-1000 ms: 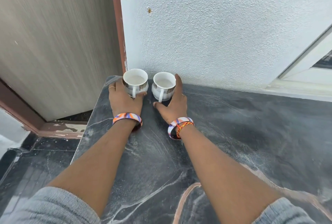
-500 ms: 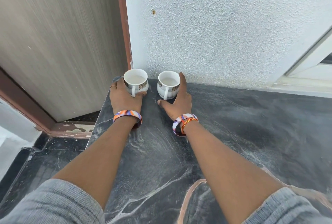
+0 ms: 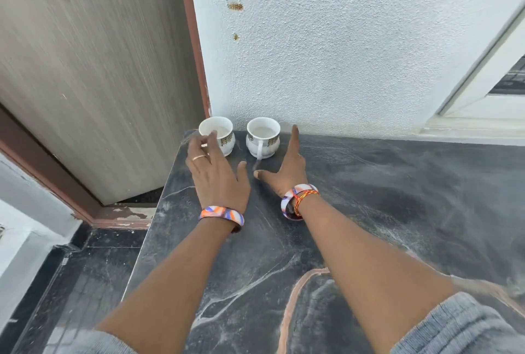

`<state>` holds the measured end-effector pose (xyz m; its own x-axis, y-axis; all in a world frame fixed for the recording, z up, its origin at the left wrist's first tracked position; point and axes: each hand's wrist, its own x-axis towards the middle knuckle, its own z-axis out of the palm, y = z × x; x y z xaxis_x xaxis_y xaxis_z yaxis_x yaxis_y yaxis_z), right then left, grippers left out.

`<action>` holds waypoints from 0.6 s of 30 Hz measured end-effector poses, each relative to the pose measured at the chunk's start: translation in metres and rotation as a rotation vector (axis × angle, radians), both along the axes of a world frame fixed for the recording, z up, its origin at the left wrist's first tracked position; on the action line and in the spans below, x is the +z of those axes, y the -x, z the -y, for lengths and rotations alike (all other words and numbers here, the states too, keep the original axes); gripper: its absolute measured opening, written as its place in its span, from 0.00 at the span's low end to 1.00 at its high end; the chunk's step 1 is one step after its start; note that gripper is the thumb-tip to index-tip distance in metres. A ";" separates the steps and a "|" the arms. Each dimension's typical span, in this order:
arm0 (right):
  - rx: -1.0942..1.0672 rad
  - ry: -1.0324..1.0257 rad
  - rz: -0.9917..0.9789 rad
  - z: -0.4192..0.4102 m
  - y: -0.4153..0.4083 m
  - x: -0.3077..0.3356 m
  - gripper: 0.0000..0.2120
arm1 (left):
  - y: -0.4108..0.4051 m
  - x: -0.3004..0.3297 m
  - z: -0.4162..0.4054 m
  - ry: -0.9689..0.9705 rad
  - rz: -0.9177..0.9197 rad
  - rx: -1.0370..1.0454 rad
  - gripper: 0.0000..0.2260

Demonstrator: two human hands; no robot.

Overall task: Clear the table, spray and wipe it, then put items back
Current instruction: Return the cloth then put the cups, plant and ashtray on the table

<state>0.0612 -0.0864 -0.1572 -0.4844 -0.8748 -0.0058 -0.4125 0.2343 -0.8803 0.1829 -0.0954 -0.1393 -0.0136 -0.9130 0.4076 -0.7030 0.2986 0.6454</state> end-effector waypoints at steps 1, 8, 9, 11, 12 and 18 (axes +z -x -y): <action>-0.005 0.042 -0.028 -0.011 0.001 0.003 0.47 | 0.004 0.002 -0.013 0.086 0.048 -0.080 0.28; 0.064 -0.042 -0.418 -0.112 0.050 0.028 0.11 | 0.048 0.030 -0.063 -0.033 0.294 -0.475 0.12; 0.071 -0.094 -0.454 -0.128 0.060 0.032 0.10 | 0.058 0.034 -0.072 -0.039 0.340 -0.517 0.11; 0.077 -0.177 -0.501 -0.160 0.082 0.041 0.09 | 0.078 0.042 -0.092 -0.038 0.379 -0.588 0.10; 0.075 -0.208 -0.514 -0.177 0.093 0.044 0.09 | 0.089 0.044 -0.103 -0.034 0.383 -0.619 0.10; -0.027 -0.323 -0.504 -0.297 0.171 0.054 0.09 | 0.176 0.055 -0.191 0.033 0.435 -0.826 0.09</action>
